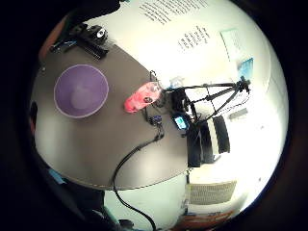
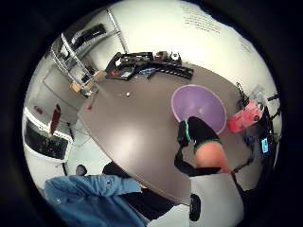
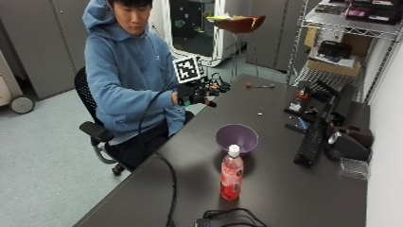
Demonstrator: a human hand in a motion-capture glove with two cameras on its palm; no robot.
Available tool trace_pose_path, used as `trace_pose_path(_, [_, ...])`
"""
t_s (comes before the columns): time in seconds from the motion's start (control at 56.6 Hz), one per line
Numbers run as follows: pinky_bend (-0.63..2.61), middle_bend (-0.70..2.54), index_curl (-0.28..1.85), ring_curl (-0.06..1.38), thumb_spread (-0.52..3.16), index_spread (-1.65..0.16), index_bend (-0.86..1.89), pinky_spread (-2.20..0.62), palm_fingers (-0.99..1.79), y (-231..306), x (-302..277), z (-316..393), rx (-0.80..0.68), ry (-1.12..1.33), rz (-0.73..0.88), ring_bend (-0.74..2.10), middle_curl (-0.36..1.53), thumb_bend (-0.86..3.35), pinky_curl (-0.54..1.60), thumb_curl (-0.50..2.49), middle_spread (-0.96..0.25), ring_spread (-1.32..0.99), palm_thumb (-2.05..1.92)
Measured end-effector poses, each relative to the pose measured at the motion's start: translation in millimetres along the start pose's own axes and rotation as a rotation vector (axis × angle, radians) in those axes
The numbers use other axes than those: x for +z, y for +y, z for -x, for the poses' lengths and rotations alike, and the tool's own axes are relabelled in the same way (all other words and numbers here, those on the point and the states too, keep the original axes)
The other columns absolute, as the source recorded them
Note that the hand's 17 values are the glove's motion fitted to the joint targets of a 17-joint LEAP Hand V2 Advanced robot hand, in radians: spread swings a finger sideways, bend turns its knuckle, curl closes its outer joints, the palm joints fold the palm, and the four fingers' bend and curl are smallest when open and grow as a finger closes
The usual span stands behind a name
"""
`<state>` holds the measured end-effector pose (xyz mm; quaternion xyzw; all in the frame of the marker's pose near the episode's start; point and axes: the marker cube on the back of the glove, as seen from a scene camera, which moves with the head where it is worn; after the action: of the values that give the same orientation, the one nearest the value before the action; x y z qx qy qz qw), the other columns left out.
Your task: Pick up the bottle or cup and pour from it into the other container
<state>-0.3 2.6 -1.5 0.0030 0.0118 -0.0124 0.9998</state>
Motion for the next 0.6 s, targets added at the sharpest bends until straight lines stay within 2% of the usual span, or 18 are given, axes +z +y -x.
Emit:
trace_pose_path(0.212, [0.38, 0.2, 0.15, 0.14, 0.76, -0.29, 0.15, 0.22, 0.27, 12, -10, -19, 0.04, 0.021, -0.086, 0.33, 0.15, 0.26, 0.19, 0.25, 0.04, 0.09, 0.63])
trace_pose_path(0.389, [0.38, 0.2, 0.18, 0.18, 0.89, -0.32, 0.14, 0.25, 0.24, 31, -11, -71, 0.164, -0.073, -0.17, 0.35, 0.21, 0.17, 0.24, 0.32, 0.04, 0.1, 0.67])
trace_pose_path(0.6, [0.39, 0.2, 0.2, 0.21, 0.95, -0.32, 0.13, 0.26, 0.21, 50, -1, -138, 0.341, -0.271, -0.175, 0.37, 0.25, 0.07, 0.28, 0.37, 0.05, 0.1, 0.7])
